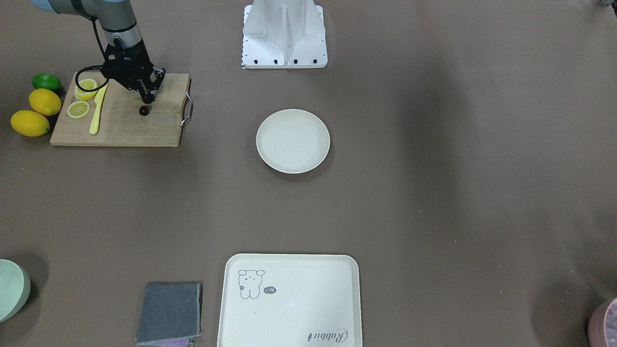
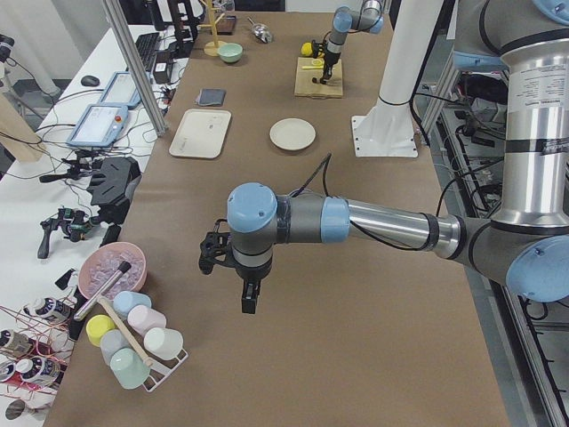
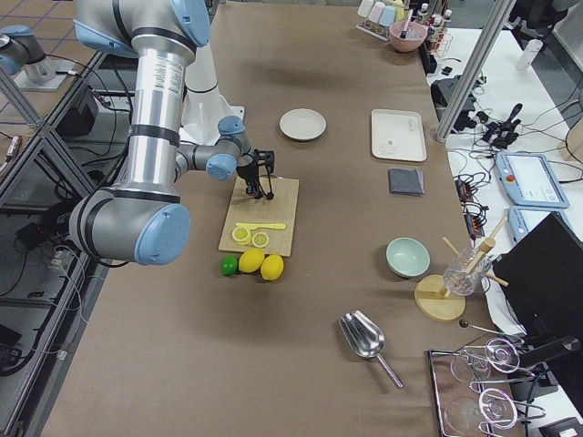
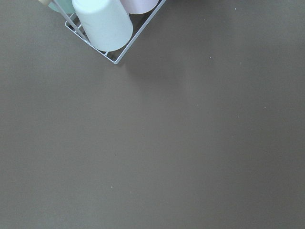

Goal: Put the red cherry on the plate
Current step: 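Grasp the cherry pair by the stem with the right gripper and lift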

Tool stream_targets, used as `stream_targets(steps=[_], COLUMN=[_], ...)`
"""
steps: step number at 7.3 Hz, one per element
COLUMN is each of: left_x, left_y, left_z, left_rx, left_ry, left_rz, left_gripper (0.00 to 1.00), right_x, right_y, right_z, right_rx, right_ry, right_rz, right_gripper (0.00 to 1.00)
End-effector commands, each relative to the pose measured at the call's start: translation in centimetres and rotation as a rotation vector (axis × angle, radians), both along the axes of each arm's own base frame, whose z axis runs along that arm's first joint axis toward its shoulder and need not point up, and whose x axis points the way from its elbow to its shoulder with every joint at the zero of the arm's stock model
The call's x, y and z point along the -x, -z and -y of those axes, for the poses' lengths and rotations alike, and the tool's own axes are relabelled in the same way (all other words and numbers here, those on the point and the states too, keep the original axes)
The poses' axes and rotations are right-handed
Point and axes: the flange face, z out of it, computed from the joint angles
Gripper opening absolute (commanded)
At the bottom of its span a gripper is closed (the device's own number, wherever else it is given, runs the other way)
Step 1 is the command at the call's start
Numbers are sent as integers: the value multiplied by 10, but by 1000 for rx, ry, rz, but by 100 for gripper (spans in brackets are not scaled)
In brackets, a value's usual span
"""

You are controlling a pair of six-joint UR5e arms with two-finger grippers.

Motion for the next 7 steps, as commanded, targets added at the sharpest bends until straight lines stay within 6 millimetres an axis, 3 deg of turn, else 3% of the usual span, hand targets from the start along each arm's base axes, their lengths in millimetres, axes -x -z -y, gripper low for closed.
stream_targets(steps=[1,4,7], left_x=[0,0,0], left_y=[1,2,1], left_z=[0,0,-2], left_rx=[0,-3,-4], left_ry=[0,0,0], left_rz=[0,-1,-1], left_gripper=[98,98,98], right_x=[-34,-124,-182], right_y=[48,129,209], right_z=[15,65,113], right_rx=[45,123,141], right_ry=[5,44,73], right_rz=[29,38,44], right_gripper=[0,0,0])
